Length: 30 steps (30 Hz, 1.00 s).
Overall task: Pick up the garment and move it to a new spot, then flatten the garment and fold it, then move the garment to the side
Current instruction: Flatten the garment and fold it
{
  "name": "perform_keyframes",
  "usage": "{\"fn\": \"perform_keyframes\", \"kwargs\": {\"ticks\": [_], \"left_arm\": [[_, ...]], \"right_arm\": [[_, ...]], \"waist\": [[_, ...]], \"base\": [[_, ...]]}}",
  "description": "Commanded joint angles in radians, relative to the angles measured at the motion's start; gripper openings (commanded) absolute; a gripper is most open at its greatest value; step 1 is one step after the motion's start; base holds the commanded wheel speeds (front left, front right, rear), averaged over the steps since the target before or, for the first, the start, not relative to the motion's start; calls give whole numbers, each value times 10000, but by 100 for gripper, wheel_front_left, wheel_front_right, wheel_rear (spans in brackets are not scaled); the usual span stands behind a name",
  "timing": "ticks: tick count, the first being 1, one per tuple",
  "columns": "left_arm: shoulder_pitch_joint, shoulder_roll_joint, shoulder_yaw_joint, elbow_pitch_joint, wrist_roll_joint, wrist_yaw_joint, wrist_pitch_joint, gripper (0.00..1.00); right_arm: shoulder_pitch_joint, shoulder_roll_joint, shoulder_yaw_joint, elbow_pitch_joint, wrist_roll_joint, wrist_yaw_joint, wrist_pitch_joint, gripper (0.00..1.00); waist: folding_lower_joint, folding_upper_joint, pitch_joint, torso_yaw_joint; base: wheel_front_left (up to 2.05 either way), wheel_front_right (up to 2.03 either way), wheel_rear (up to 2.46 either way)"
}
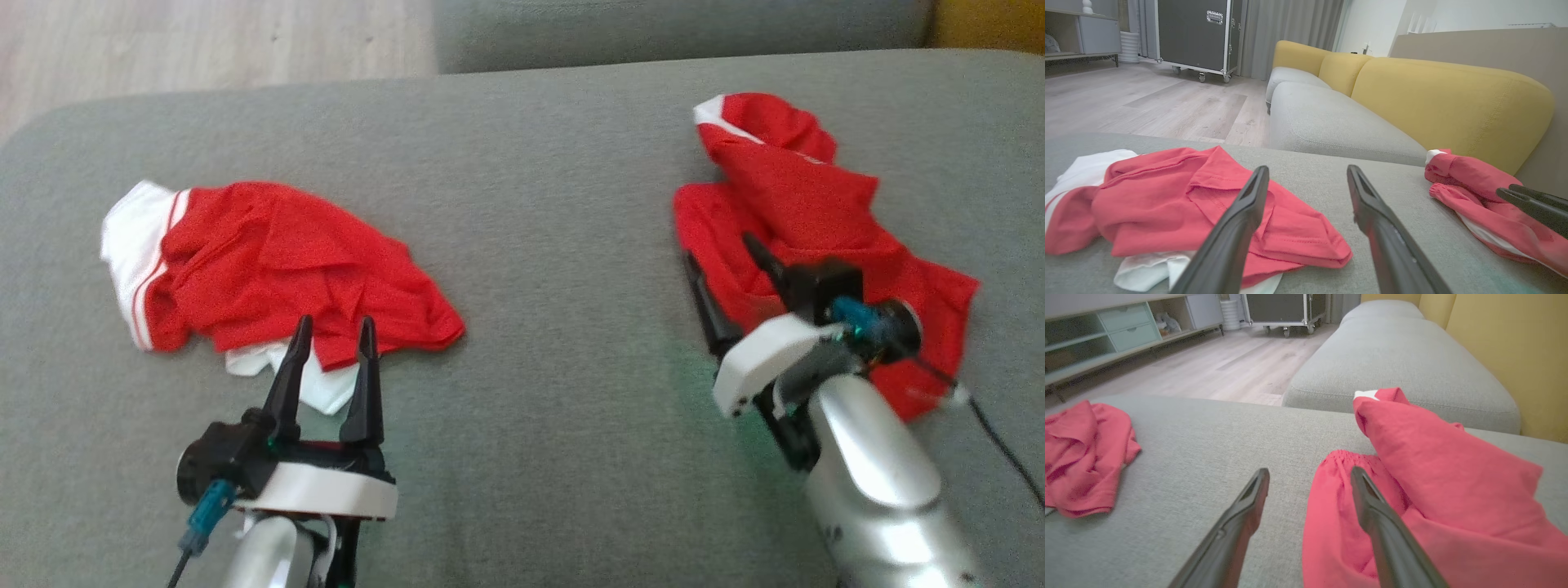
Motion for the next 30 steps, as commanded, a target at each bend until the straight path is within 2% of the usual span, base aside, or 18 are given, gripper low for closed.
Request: {"fn": "perform_keyframes", "kwargs": {"ticks": [1,7,14,15,16,18,21,30], "left_arm": [[-521,22,201,-235,-87,-6,-95,100],[-688,22,23,-127,-219,30,-95,100],[-780,22,20,-113,-301,28,-95,100],[-792,22,19,-112,-301,25,-95,100],[-808,22,19,-108,-299,21,-95,100],[-859,22,15,-81,-290,14,-95,100],[-924,22,34,-35,-271,5,-95,100],[-807,22,229,32,-200,-23,-95,100]], "right_arm": [[-550,33,-7,76,-231,-7,175,100],[-1680,33,-1010,2054,-762,-7,873,100],[-2549,33,-1426,3893,-590,-7,825,100],[-2647,33,-1431,4097,-508,-7,766,63],[-2739,33,-1381,4271,-416,-7,670,1],[-2875,33,-1114,4503,-47,-7,361,0],[-2949,33,-93,4470,979,-7,-157,0],[-2567,33,3576,2728,4213,-7,-940,0]], "waist": [[0,0,190,321],[0,0,353,850],[0,0,561,1054],[0,0,592,1061],[0,0,617,1065],[0,0,643,1071],[0,0,627,1045],[0,0,312,746]], "base": [[0,0,0],[0,0,0],[0,0,0],[0,0,0],[0,0,0],[0,0,0],[0,0,0],[0,0,0]]}}
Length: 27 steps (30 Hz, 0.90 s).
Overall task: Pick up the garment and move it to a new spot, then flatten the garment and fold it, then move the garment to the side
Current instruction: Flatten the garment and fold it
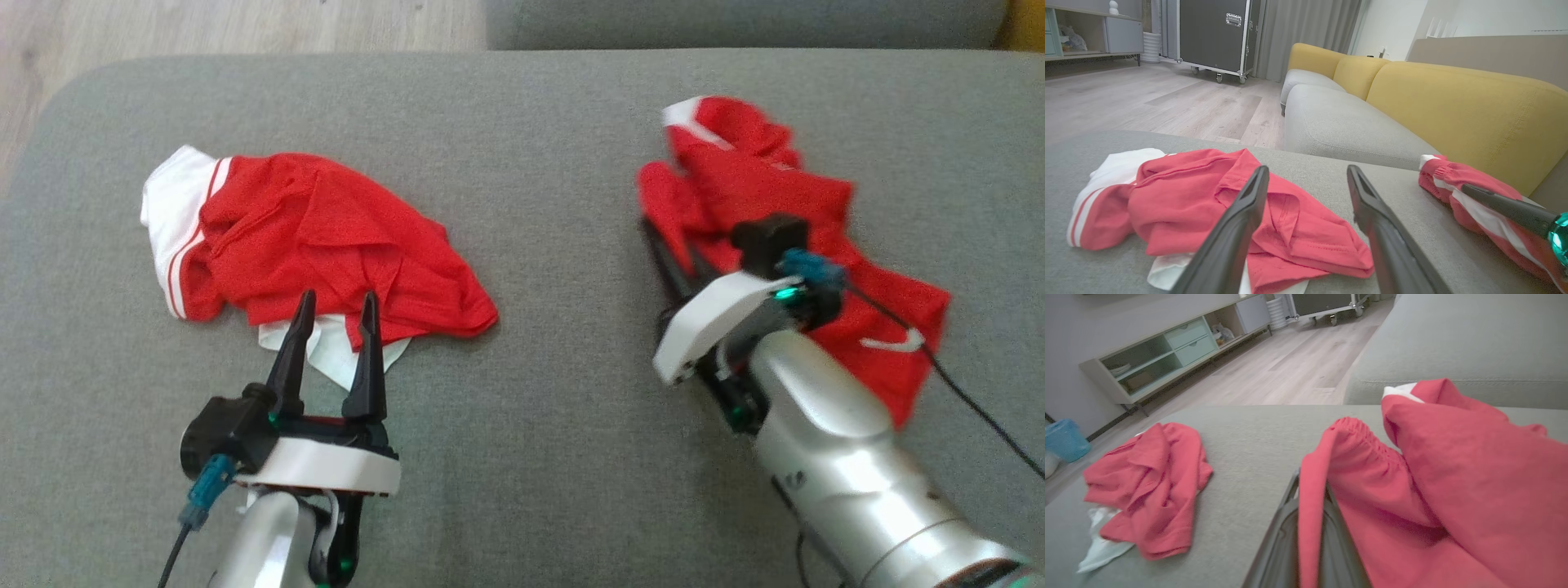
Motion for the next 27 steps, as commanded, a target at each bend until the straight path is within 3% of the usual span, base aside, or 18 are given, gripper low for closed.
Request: {"fn": "perform_keyframes", "kwargs": {"ticks": [1,6,7,8,14,18,22,27], "left_arm": [[-181,26,404,-259,52,-24,-95,100],[-50,26,514,-272,59,-8,-95,100],[-23,26,541,-280,67,-7,-95,100],[5,26,561,-285,82,-9,-95,100],[106,26,701,-355,140,-12,-95,100],[160,26,803,-452,186,-17,-95,100],[209,26,875,-566,205,-12,-95,100],[269,26,911,-699,212,-2,-95,100]], "right_arm": [[42,141,601,-568,373,-7,-161,0],[302,141,2150,-1188,1509,-7,6,0],[313,141,2423,-1147,1541,-7,87,27],[311,141,2603,-1100,1563,-7,72,100],[304,141,3040,-1492,2086,-7,-403,100],[288,26,2564,-2151,2127,-7,-764,100],[454,-315,1459,-2728,1733,-7,-831,100],[1713,-359,-1337,-3889,303,-7,-839,100]], "waist": [[0,0,-97,-82],[0,0,-274,-268],[0,0,-303,-310],[0,0,-336,-351],[0,0,-523,-633],[0,0,-635,-870],[0,0,-674,-1057],[0,0,-674,-1295]], "base": [[0,0,0],[0,0,0],[0,0,0],[0,0,0],[0,0,0],[0,0,0],[0,0,0],[0,0,0]]}}
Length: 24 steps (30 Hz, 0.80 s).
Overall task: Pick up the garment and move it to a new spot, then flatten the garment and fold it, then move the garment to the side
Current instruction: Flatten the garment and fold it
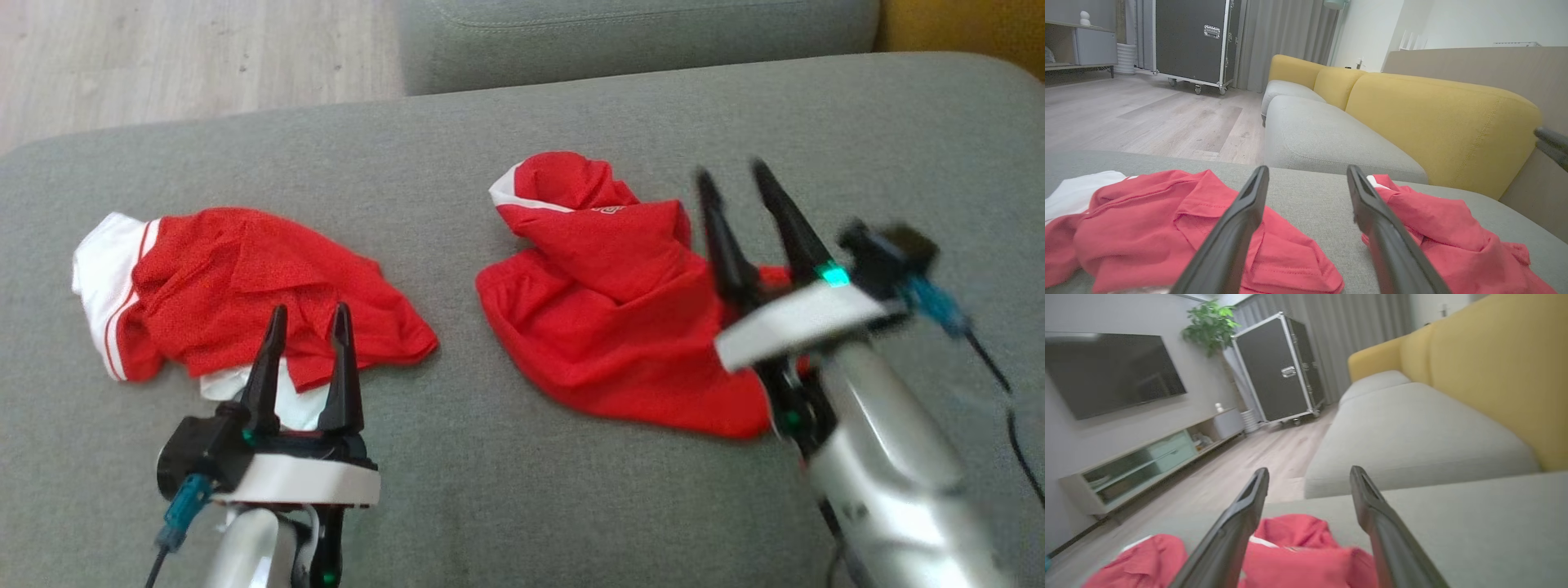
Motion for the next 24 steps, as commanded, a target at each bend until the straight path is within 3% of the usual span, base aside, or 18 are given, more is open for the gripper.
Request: {"fn": "perform_keyframes", "kwargs": {"ticks": [1,6,11,13,18,24], "left_arm": [[-196,28,344,-350,101,-1,-95,100],[-249,28,269,-343,119,-32,-95,100],[-409,28,147,-260,179,-86,-95,100],[-478,28,87,-201,178,-106,-95,100],[-571,28,-112,-48,150,-150,-95,100],[-639,28,-303,49,82,-176,-95,100]], "right_arm": [[268,198,37,-307,-171,-7,-88,100],[1313,508,-1436,-794,-1292,-7,-89,100],[1053,608,-2296,-554,-1937,-7,87,100],[707,623,-2554,-226,-2043,-7,494,100],[-391,635,-2743,827,-1048,-7,1691,100],[-1454,374,-2847,2776,-2504,-7,2804,100]], "waist": [[1,-1,8,-41],[1,-1,121,-131],[1,-1,334,1],[1,-1,418,129],[1,-1,605,524],[1,-1,735,1036]], "base": [[0,0,0],[0,0,0],[0,0,0],[0,0,0],[0,0,0],[0,0,0]]}}
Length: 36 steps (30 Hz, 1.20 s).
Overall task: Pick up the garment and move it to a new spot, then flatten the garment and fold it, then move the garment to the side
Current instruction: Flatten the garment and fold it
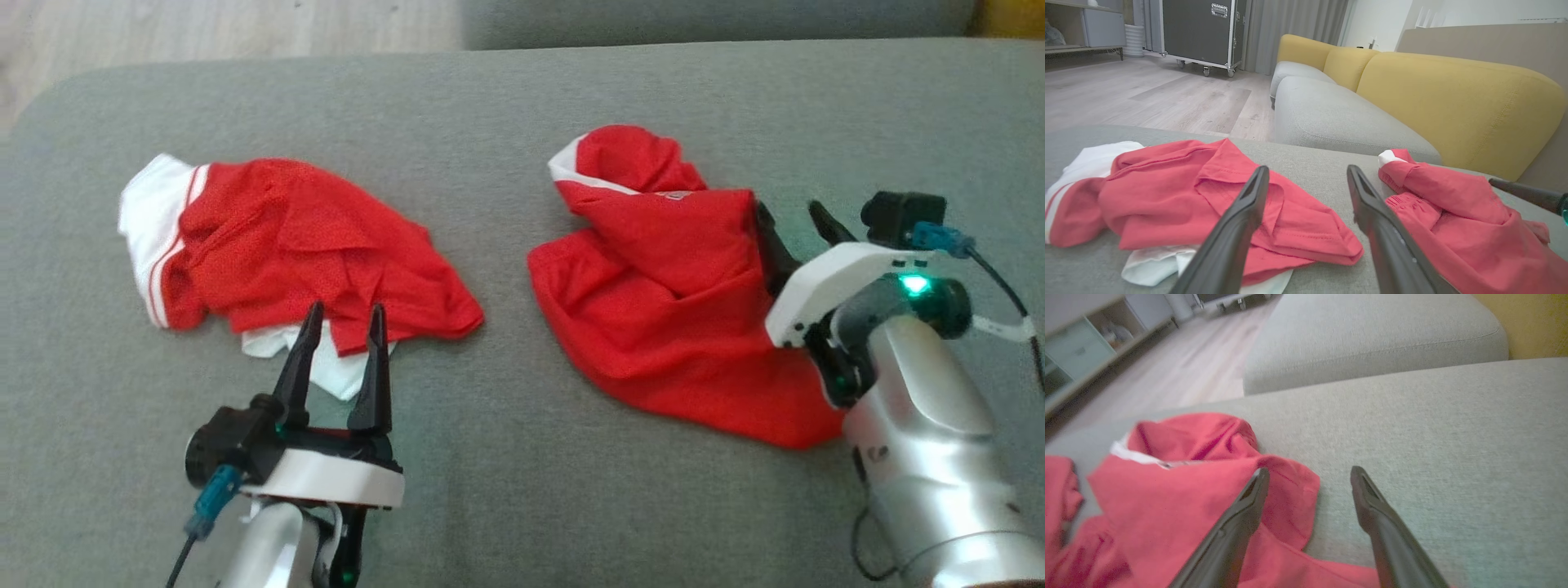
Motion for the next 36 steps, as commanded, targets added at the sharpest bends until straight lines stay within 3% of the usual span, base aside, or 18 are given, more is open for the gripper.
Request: {"fn": "perform_keyframes", "kwargs": {"ticks": [1,9,22,23,24,31,36], "left_arm": [[-398,31,230,-264,1,-73,-95,100],[-332,31,234,-292,-24,-68,-95,100],[-736,31,-4,-286,-143,-46,-95,100],[-758,31,-25,-272,-158,-38,-95,100],[-778,31,-39,-260,-175,-29,-95,100],[-784,31,19,-216,-253,46,-95,100],[-721,31,85,-262,-298,82,-95,100]], "right_arm": [[-400,-202,144,150,-678,-7,43,100],[-799,-235,238,1552,-1590,-7,147,100],[-1843,-752,1563,2821,-2317,-7,-150,100],[-1900,-797,1654,2927,-2348,-7,-166,45],[-1963,-848,1715,3014,-2367,-7,-212,0],[-2528,-1306,1573,3273,-2579,-7,-877,0],[-2940,-1972,1178,3161,-3440,-7,-1414,0]], "waist": [[-1,0,59,250],[-1,0,170,479],[-1,0,723,755],[-1,0,745,775],[-1,0,763,787],[-1,0,629,660],[-1,0,440,445]], "base": [[0,0,0],[0,0,0],[0,0,0],[0,0,0],[0,0,0],[0,0,0],[0,0,0]]}}
